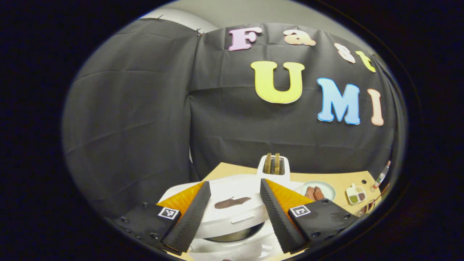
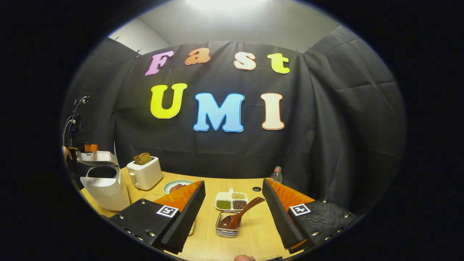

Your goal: Close the left gripper, press the button to open the rice cooker; take a wooden spoon from the chopstick holder with the right hand, scoop a spoonful of rice and pour it into the rice cooker, then put the wooden spoon back into the chopstick holder.

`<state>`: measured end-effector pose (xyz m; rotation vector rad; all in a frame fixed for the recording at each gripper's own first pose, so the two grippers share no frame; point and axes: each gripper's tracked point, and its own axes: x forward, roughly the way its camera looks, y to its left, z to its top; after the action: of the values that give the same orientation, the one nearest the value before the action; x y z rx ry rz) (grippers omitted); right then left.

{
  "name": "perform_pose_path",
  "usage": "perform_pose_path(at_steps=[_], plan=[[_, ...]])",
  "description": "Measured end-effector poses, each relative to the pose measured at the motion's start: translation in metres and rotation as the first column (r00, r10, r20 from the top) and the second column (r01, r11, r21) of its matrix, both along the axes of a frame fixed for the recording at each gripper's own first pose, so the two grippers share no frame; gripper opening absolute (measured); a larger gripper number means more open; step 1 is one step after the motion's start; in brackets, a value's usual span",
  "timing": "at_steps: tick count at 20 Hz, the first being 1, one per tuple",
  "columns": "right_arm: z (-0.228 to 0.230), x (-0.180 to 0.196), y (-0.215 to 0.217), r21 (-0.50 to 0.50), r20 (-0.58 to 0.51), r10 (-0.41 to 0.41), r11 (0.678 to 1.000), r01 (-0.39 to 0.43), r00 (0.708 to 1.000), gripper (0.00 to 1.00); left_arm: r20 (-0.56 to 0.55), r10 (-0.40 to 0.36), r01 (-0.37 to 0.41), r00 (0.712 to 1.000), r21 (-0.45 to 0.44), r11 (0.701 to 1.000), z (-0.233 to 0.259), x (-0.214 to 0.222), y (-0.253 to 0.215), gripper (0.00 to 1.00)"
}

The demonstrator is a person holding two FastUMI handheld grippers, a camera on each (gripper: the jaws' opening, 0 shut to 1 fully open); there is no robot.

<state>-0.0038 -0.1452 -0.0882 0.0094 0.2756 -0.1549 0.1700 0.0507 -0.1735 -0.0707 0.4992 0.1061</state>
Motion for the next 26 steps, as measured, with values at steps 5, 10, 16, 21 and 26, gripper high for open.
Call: perform_pose_path(at_steps=[5,10,16,21,26], plan=[[-0.003,-0.001,0.003,-0.003,-0.009,0.009,1.000,-0.009,1.000,0.96,-0.034,0.002,-0.003,0.999,-0.026,1.000,-0.019,-0.012,-0.007,0.99],[-0.003,-0.003,0.001,-0.006,-0.013,0.007,1.000,-0.007,1.000,0.96,-0.065,-0.014,0.013,0.998,-0.012,1.000,-0.038,-0.024,-0.017,0.95],[-0.008,-0.005,0.001,0.002,-0.027,0.006,1.000,-0.006,1.000,0.96,-0.124,-0.038,0.039,0.992,0.006,0.999,-0.063,-0.034,-0.025,0.91],[-0.008,-0.007,-0.001,0.000,-0.028,0.006,1.000,-0.006,1.000,0.96,-0.164,-0.052,0.056,0.985,0.022,0.998,-0.077,-0.037,-0.028,0.95],[-0.009,-0.008,-0.004,-0.001,-0.028,0.004,1.000,-0.004,1.000,0.96,-0.171,-0.069,0.076,0.983,0.034,0.997,-0.090,-0.042,-0.030,0.96]])
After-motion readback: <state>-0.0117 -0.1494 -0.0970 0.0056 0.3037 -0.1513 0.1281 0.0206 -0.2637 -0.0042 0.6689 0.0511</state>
